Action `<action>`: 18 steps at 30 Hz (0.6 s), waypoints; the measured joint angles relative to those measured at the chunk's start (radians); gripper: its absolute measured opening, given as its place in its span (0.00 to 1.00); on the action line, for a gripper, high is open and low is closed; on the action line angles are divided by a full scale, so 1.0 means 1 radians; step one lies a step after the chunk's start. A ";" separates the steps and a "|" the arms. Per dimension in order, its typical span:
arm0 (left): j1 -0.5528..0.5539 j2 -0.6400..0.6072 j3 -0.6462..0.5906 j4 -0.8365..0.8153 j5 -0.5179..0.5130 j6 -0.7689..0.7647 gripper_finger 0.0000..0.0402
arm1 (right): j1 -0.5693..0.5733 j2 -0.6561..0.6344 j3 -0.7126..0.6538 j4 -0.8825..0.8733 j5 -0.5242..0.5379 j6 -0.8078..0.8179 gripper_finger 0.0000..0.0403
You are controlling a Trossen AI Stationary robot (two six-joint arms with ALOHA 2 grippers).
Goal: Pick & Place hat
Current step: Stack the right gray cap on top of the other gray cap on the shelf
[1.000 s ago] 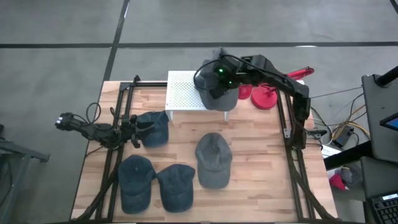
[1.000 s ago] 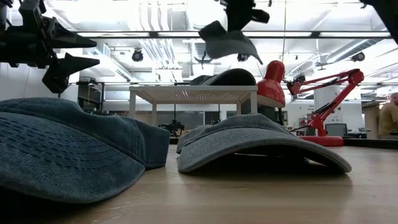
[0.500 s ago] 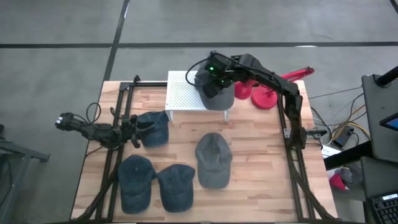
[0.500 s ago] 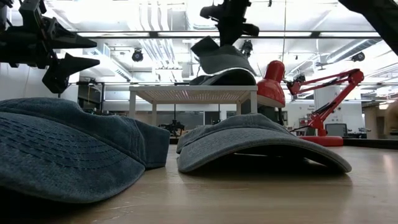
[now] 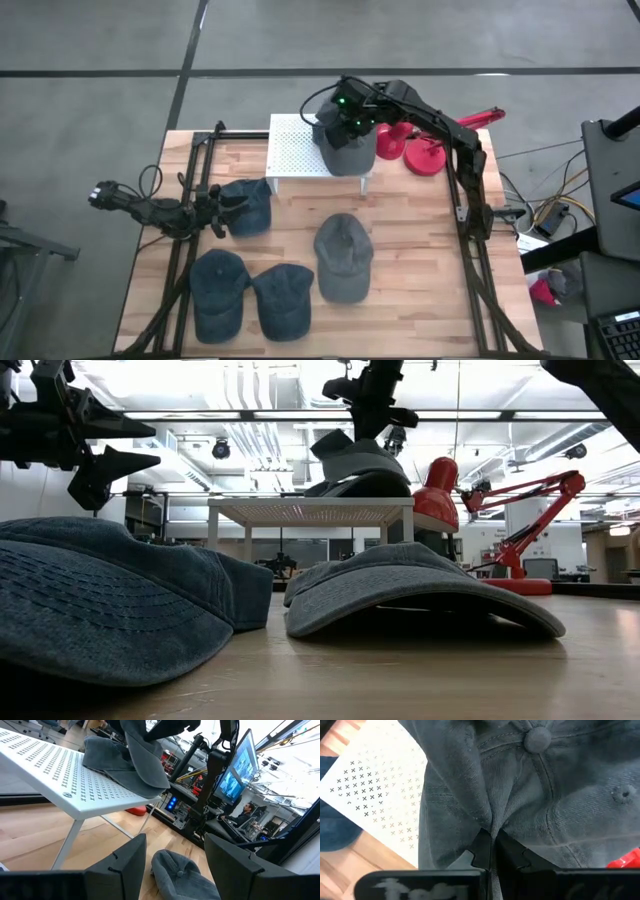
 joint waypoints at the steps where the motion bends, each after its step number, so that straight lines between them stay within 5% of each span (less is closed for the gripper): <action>1: 0.000 0.000 0.000 0.000 0.000 0.000 0.51 | -0.002 0.000 -0.001 0.000 0.000 0.000 0.03; 18: 0.000 0.000 0.000 0.000 0.000 0.000 0.51 | -0.003 0.000 -0.146 0.069 -0.001 -0.021 0.03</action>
